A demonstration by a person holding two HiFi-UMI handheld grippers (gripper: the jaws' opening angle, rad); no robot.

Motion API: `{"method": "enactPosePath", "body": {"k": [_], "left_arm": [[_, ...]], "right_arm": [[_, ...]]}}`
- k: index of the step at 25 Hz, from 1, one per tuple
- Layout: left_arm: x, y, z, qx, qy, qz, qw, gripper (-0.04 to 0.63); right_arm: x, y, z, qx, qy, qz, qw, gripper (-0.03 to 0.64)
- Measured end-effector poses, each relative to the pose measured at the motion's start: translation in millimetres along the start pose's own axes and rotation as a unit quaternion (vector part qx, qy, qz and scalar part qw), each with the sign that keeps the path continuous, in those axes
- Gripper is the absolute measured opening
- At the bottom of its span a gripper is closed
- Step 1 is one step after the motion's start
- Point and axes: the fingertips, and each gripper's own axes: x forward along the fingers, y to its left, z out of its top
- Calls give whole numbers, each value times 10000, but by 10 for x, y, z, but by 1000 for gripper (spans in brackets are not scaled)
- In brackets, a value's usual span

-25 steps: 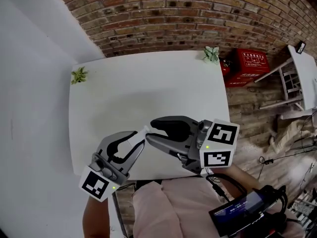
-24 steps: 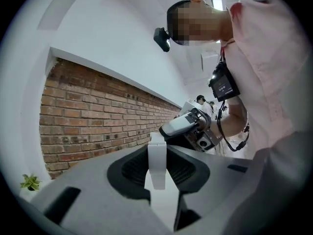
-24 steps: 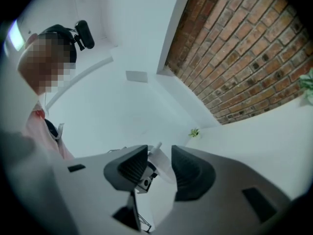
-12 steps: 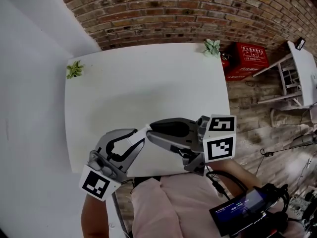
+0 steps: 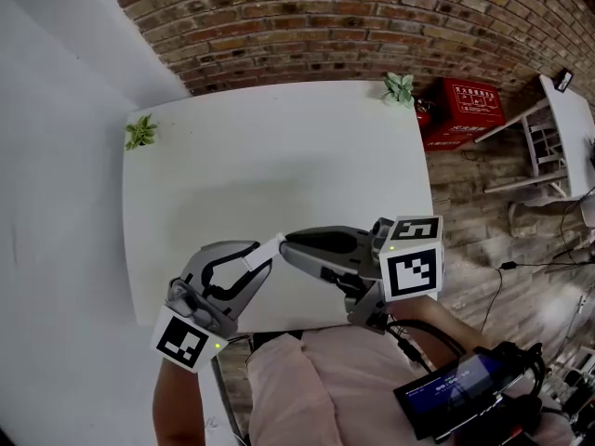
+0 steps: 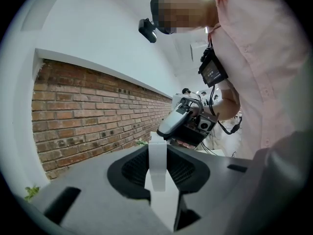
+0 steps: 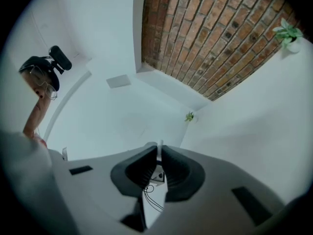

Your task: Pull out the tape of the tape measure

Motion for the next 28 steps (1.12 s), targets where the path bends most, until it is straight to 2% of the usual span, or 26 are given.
{"method": "enactPosePath", "body": {"k": [3,8,28], "left_arm": [[-1,6,-2,-8,-14,-20,10000,101],[-49,48,-81,189,126,68,9997,101],[-216,73,-254,-18,354,79,9993,103]], "right_arm": [[8,-3,0,59,-7,-19,10000,35],[-37,-88,57,161,-174,-184,9996,34],[-220,-152,175,84,-298,-320,9990,34]]}}
